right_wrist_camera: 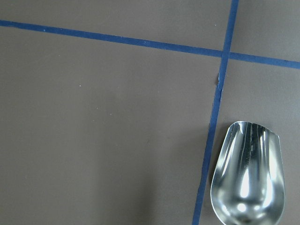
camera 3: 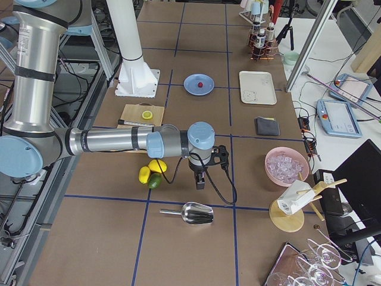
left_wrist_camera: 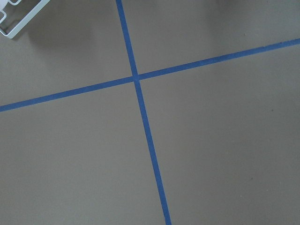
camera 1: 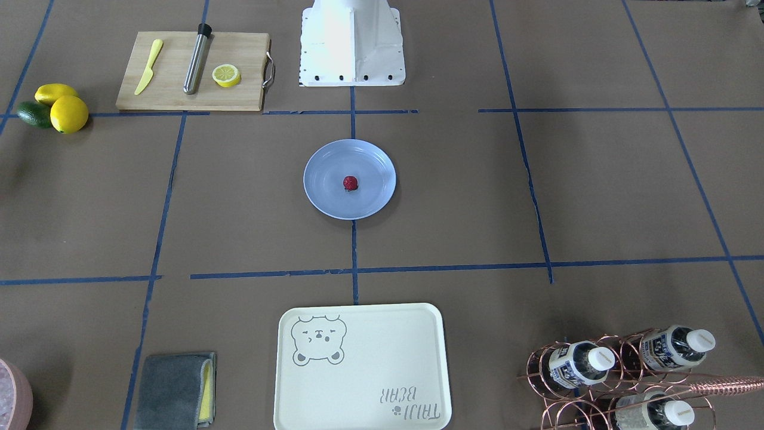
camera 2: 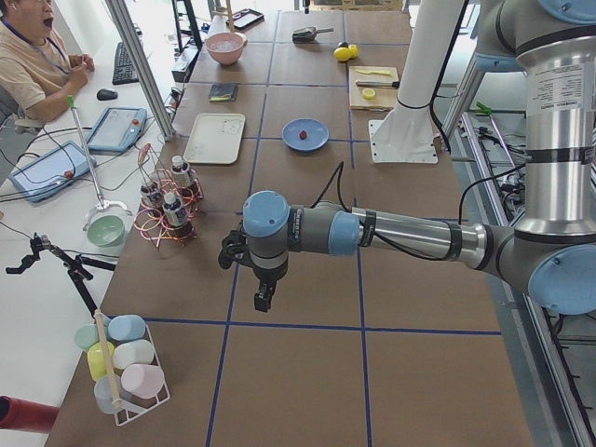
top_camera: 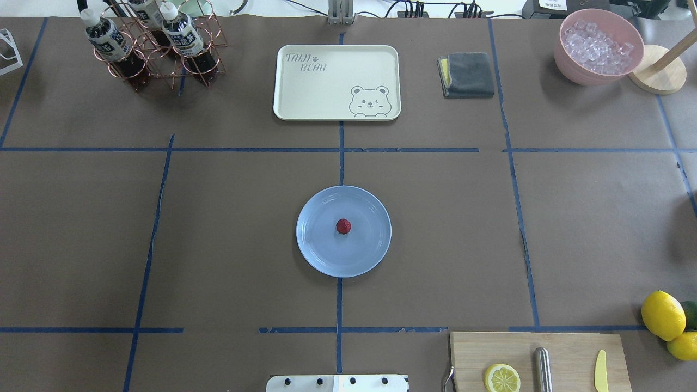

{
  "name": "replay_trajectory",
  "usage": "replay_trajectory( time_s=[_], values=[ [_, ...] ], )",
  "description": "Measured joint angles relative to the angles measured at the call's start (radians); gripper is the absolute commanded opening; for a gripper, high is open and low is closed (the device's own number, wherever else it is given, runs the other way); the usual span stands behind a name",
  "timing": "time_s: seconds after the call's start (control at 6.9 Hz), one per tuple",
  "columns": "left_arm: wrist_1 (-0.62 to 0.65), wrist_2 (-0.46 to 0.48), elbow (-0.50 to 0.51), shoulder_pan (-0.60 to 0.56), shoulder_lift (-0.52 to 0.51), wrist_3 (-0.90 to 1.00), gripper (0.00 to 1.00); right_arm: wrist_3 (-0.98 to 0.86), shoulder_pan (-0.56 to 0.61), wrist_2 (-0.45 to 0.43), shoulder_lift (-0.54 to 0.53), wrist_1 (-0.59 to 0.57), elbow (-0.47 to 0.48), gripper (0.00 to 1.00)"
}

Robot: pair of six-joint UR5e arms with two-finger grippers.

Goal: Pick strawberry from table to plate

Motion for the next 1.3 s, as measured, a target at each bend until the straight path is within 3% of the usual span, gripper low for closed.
replay_trajectory(
  time_s=[0.72, 1.3],
  values=[
    [-0.143, 0.003, 0.042, 0.000, 0.015, -0.139, 1.00, 0.000, -0.001, -0.001, 0.000, -0.002, -0.002, 1.00],
    [-0.141, 0.017, 0.046, 0.001, 0.015, -0.143, 1.00, 0.000, -0.001, -0.001, -0.001, -0.002, -0.005, 1.00]
  ],
)
